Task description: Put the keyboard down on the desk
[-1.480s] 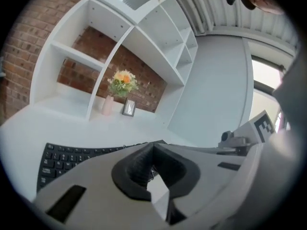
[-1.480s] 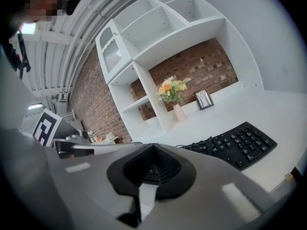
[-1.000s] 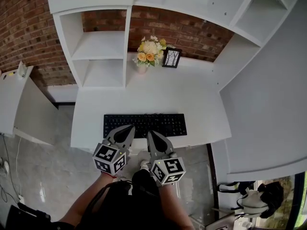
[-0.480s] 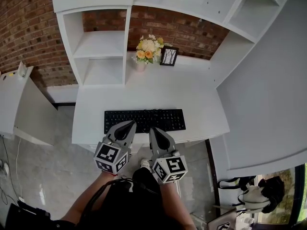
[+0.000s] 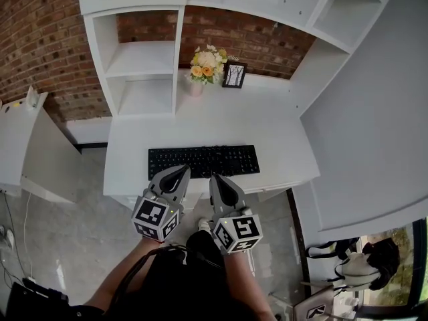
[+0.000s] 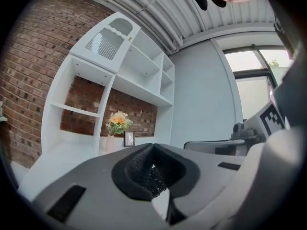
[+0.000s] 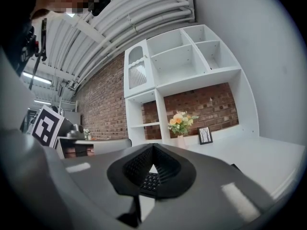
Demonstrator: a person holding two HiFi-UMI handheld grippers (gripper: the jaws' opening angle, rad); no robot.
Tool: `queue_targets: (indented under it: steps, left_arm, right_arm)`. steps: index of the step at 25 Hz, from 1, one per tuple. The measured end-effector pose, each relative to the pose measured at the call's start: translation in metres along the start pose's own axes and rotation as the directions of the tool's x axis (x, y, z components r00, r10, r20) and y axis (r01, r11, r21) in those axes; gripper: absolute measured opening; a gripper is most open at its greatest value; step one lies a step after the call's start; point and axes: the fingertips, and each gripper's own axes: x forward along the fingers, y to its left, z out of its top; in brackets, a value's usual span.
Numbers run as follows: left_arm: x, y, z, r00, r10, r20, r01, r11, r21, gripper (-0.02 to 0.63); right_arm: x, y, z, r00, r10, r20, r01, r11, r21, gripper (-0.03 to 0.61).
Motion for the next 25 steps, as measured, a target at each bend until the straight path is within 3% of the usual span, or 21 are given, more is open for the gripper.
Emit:
queue_targets:
  steps: [25]
  left_arm:
    - [-0.026, -0.015, -0.009, 0.999, -0.052, -0.009, 0.052, 0.999, 0.015, -0.009]
  right_arm:
    - [-0.032, 0.023, 0.009, 0.995, -0.058, 0.084, 0.064, 0.996, -0.068, 0.002]
